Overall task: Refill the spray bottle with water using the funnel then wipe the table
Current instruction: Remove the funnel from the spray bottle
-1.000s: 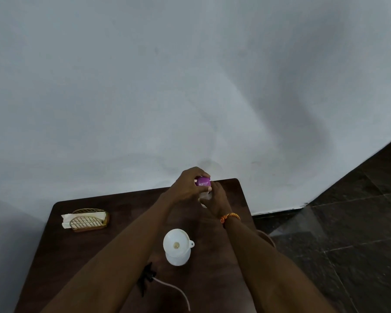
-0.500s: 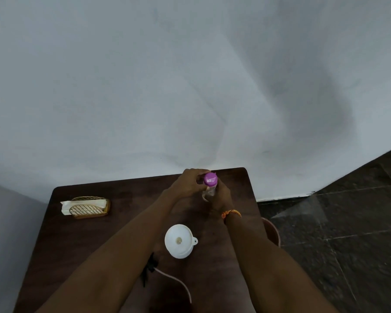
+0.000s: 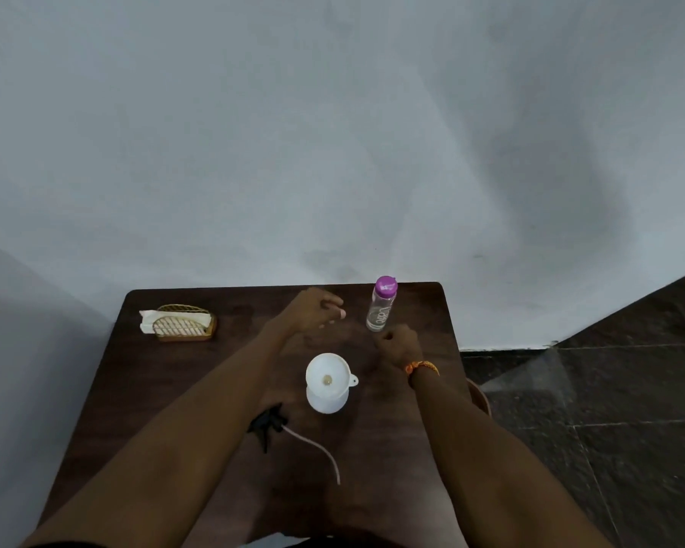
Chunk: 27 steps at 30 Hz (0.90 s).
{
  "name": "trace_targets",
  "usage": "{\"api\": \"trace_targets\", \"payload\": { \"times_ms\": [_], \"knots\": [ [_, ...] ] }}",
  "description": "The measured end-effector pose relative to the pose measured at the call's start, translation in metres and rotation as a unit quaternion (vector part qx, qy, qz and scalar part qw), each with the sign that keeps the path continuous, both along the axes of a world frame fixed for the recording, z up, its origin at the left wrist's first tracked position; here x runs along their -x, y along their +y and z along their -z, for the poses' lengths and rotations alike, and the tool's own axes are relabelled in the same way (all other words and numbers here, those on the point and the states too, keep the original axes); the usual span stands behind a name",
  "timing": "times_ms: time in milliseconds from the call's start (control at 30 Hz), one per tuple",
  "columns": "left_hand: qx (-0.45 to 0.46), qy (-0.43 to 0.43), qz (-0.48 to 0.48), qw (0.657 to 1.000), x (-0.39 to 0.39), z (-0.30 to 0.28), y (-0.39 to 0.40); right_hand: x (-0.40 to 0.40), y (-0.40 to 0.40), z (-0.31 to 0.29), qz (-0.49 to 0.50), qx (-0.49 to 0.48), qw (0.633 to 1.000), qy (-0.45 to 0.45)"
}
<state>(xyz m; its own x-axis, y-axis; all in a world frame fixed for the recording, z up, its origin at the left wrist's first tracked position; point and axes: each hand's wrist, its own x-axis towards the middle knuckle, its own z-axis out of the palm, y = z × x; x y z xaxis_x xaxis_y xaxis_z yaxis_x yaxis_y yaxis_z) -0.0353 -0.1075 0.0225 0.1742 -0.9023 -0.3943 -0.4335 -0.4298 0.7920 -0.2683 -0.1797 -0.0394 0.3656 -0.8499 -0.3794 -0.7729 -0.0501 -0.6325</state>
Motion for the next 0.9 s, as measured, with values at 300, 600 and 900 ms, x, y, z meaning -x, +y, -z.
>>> {"api": "trace_targets", "payload": {
  "times_ms": [300,600,900],
  "knots": [
    [-0.098,0.069,0.037,0.992,-0.004,-0.016,0.080,0.005,0.056,-0.049,-0.130,-0.075,0.973,-0.178],
    [-0.033,0.081,0.017,0.996,0.002,-0.019,0.122,0.006,0.086,-0.055,-0.114,-0.018,0.972,-0.207],
    [0.054,0.047,-0.018,0.997,0.015,-0.026,0.130,0.003,0.095,-0.059,-0.083,0.069,0.972,-0.207]
  ]
}}
